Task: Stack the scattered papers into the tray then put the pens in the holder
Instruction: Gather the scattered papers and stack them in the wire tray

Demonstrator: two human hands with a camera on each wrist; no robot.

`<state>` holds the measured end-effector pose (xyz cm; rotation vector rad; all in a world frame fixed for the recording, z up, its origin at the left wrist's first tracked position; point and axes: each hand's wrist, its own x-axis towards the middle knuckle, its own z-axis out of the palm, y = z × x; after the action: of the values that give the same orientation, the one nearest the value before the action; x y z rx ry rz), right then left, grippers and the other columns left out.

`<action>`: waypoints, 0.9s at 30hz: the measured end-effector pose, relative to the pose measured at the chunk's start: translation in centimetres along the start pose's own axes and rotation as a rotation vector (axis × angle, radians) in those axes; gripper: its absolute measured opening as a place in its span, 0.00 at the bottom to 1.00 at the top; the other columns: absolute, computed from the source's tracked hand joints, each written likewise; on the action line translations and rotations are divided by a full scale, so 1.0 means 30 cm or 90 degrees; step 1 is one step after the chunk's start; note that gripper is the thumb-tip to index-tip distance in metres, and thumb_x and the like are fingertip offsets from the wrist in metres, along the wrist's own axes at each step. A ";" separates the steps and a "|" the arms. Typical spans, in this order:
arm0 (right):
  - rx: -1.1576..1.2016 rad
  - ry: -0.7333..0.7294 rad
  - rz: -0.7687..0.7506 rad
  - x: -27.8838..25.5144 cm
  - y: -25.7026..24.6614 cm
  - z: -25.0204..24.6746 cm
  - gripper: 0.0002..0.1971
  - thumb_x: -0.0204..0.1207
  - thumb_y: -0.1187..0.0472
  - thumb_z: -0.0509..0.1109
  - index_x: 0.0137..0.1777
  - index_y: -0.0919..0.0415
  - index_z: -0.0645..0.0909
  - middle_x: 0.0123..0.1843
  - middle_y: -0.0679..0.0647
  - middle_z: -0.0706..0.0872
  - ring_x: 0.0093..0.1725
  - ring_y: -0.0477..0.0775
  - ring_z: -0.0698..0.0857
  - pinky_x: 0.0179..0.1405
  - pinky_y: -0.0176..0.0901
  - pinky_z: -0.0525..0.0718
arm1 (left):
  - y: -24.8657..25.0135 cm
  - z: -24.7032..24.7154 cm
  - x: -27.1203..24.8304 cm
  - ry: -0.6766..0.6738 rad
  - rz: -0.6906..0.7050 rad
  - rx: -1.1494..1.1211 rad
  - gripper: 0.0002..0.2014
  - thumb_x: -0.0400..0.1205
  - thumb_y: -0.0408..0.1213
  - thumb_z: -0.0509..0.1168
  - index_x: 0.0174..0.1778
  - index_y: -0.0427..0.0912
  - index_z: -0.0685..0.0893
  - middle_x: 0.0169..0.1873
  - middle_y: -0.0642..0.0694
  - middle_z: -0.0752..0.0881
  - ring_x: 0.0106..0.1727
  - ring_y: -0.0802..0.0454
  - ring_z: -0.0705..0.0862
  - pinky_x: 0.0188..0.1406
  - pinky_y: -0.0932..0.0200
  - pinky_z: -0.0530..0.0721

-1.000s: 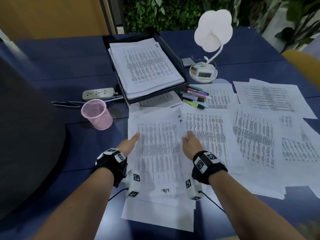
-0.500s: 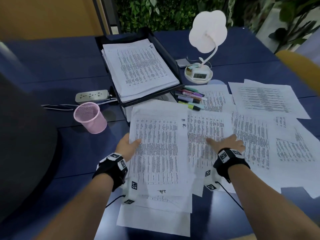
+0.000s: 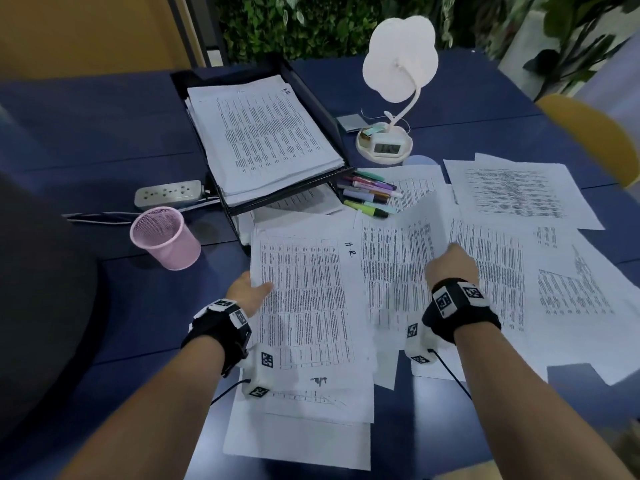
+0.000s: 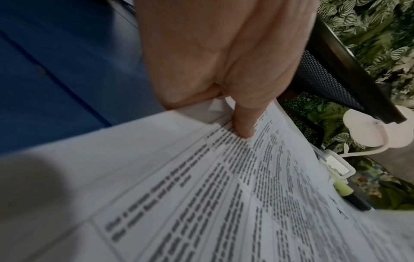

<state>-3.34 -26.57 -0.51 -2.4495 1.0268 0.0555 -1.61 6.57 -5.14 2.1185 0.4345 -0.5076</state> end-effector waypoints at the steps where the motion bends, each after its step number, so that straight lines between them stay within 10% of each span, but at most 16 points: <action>1: 0.003 0.029 -0.023 -0.008 -0.017 -0.024 0.09 0.78 0.71 0.59 0.56 0.68 0.73 0.42 0.62 0.81 0.38 0.62 0.80 0.36 0.49 0.81 | 0.007 0.000 -0.004 0.000 -0.003 0.018 0.23 0.82 0.42 0.65 0.72 0.37 0.73 0.68 0.40 0.80 0.67 0.40 0.79 0.67 0.51 0.76; 6: 0.146 0.203 -0.145 -0.054 -0.115 -0.161 0.05 0.82 0.67 0.56 0.54 0.66 0.69 0.38 0.60 0.78 0.37 0.63 0.80 0.33 0.49 0.77 | 0.009 -0.001 0.001 -0.005 -0.014 0.062 0.27 0.82 0.44 0.65 0.74 0.36 0.70 0.71 0.39 0.77 0.70 0.39 0.77 0.68 0.51 0.74; 14: 0.560 0.340 -0.298 -0.110 -0.207 -0.248 0.16 0.84 0.66 0.58 0.69 0.74 0.68 0.47 0.47 0.78 0.36 0.32 0.78 0.38 0.12 0.71 | 0.020 0.009 -0.019 0.007 0.002 0.074 0.24 0.83 0.42 0.65 0.72 0.34 0.72 0.69 0.38 0.79 0.68 0.39 0.78 0.64 0.54 0.74; 17: 0.592 0.221 -0.212 -0.109 -0.192 -0.199 0.26 0.85 0.62 0.58 0.79 0.72 0.57 0.62 0.49 0.78 0.54 0.26 0.77 0.53 0.13 0.69 | 0.022 0.008 -0.031 -0.004 0.010 0.065 0.22 0.84 0.43 0.63 0.70 0.36 0.74 0.67 0.39 0.80 0.65 0.40 0.79 0.59 0.57 0.74; 20: 0.532 0.046 -0.112 -0.101 -0.130 -0.087 0.32 0.84 0.56 0.61 0.83 0.66 0.52 0.81 0.56 0.64 0.80 0.50 0.64 0.74 0.33 0.59 | 0.038 0.006 -0.024 -0.014 -0.013 0.051 0.25 0.87 0.48 0.53 0.73 0.33 0.71 0.72 0.34 0.75 0.69 0.39 0.75 0.65 0.53 0.71; 24: 0.400 -0.162 -0.030 -0.116 -0.025 0.076 0.34 0.79 0.51 0.66 0.81 0.64 0.60 0.79 0.56 0.68 0.79 0.59 0.67 0.79 0.54 0.65 | 0.057 0.008 -0.019 0.001 -0.032 0.014 0.29 0.90 0.48 0.41 0.75 0.27 0.67 0.74 0.28 0.69 0.76 0.36 0.68 0.74 0.52 0.62; 27: 0.229 -0.291 0.000 -0.166 0.001 0.131 0.32 0.83 0.55 0.61 0.82 0.65 0.55 0.83 0.58 0.61 0.82 0.59 0.61 0.80 0.50 0.60 | 0.048 0.002 -0.020 0.007 -0.051 -0.021 0.31 0.88 0.53 0.43 0.74 0.29 0.70 0.74 0.30 0.71 0.76 0.37 0.69 0.78 0.49 0.61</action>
<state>-6.36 -21.54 -2.91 -1.9831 0.7554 0.3771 -1.44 5.67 -3.88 2.0802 0.5319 -0.5308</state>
